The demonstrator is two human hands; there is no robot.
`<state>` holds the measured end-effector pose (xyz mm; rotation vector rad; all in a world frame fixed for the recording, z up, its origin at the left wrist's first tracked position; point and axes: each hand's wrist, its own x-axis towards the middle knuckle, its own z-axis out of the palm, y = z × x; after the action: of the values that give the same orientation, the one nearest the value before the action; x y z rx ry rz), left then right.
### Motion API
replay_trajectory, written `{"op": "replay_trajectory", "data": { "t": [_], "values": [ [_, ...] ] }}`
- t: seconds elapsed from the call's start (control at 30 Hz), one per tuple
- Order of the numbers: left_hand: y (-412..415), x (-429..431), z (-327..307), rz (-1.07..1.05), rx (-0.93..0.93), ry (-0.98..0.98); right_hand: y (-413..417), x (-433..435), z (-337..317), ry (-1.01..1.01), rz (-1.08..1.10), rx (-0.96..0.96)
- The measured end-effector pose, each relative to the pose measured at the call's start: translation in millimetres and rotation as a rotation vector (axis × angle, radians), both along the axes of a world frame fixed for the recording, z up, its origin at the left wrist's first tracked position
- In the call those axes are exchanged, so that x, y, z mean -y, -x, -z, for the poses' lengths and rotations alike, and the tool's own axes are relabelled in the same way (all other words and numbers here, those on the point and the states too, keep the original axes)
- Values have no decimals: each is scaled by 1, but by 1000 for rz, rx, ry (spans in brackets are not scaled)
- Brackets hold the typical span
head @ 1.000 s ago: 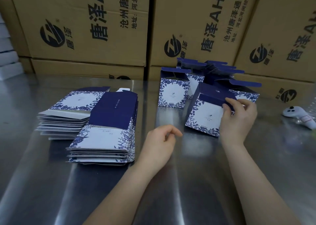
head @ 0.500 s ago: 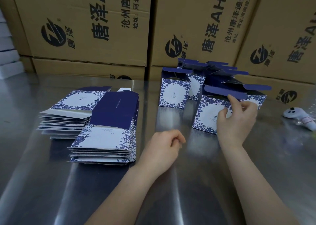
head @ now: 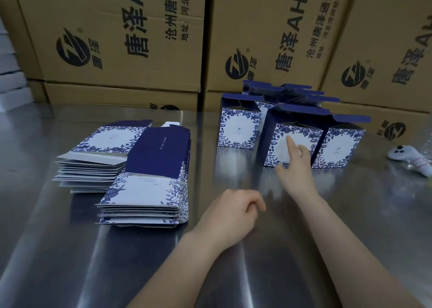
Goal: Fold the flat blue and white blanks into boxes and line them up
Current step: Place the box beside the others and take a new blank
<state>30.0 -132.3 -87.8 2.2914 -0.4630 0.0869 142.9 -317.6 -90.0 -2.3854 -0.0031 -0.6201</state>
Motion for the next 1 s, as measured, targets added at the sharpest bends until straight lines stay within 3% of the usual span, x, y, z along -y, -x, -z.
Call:
{"op": "replay_trajectory", "data": {
  "t": [0.17,0.3,0.5,0.7,0.87,1.0],
  "values": [
    [0,1,1,1,2,-24,-15,7,-5,104,-49,-180],
    [2,2,-2,-11,35,-31,-18,8,-8,42,-168,-238],
    [5,-1,-13,-172,319,23,0,-11,-12,37,-213,-166],
    [9,-10,-31,-394,710,62,23,-43,-19,-231,-363,-238],
    [8,-27,-42,-611,725,45,37,-64,-16,-432,-430,-198],
    [5,-40,-47,-735,691,13,44,-66,-7,-423,-463,-213]
  ]
}}
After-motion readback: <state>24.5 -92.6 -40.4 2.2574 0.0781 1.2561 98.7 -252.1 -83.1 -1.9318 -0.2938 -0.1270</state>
